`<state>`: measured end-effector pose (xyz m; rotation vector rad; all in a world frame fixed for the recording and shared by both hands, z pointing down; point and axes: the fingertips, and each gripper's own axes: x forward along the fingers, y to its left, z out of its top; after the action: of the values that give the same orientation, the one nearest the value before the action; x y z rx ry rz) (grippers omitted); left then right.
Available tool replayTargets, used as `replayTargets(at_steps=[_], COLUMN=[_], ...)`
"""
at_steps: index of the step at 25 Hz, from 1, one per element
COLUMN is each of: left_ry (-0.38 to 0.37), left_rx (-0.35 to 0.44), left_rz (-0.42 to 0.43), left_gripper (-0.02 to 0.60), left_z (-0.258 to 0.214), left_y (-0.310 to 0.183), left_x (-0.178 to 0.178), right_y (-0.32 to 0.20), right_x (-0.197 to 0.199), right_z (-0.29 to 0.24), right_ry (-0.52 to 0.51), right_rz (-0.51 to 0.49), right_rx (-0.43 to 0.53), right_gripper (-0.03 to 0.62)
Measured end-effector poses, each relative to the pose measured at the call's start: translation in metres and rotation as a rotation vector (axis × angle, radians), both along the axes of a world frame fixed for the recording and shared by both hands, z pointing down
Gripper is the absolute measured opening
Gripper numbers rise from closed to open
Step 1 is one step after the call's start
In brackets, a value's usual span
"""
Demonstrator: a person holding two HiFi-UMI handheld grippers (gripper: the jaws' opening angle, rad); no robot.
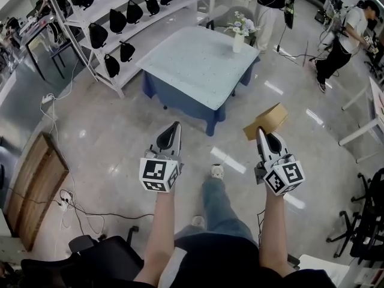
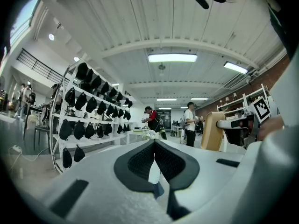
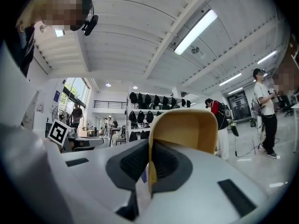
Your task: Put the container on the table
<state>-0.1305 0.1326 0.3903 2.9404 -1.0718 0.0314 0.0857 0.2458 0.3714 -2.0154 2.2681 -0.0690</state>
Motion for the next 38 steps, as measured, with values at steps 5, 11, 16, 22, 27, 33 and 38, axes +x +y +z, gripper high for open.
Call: replayTargets(at_steps=[5,11,16,22,27,33,38], left_ry=[-0.015,-0.02,-0.028,-0.026,-0.021,-0.018,-0.022], left_rx=[0.006,0.004,-0.02,-0.027,-0.034,-0.033,-0.039], left_rz=[-0.015,-0.046,-0.09,-0.126,-0.174,-0.243,-0.263], left_gripper=[0.002,0.002,0.002,0.002,0.002,0.002,0.002], left_z=[0.005,0.012,0.023,0.021,0.018,0.015,0.015], left_y=[-0.042,-0.091,-0.139,-0.212,-0.273,-0.32,-0.343], left_x=[0.024,0.053,0.078,0.117,0.148,0.159,0.16], right_y=[-0.045,-0.104,-0.16,-0.24,-0.31,-0.376,-0.408], right_x=[0.028,0.061,0.088,0.13,0.164,0.182,0.182], right_z=[0.006,0.019,0.027,0.027,0.029,0.031,0.031], right_ry=[-0.01,-0.022,-0.011,-0.022,-0.022,-0.018,-0.021], right_rz=[-0.01,-0.027,-0.067,-0.104,-0.155,-0.221,-0.25], right_rx=[0.012,-0.007,-0.036,-0.049,-0.066,-0.072,-0.077], right_gripper=[0.007,0.006,0.007,0.006,0.006,0.006,0.006])
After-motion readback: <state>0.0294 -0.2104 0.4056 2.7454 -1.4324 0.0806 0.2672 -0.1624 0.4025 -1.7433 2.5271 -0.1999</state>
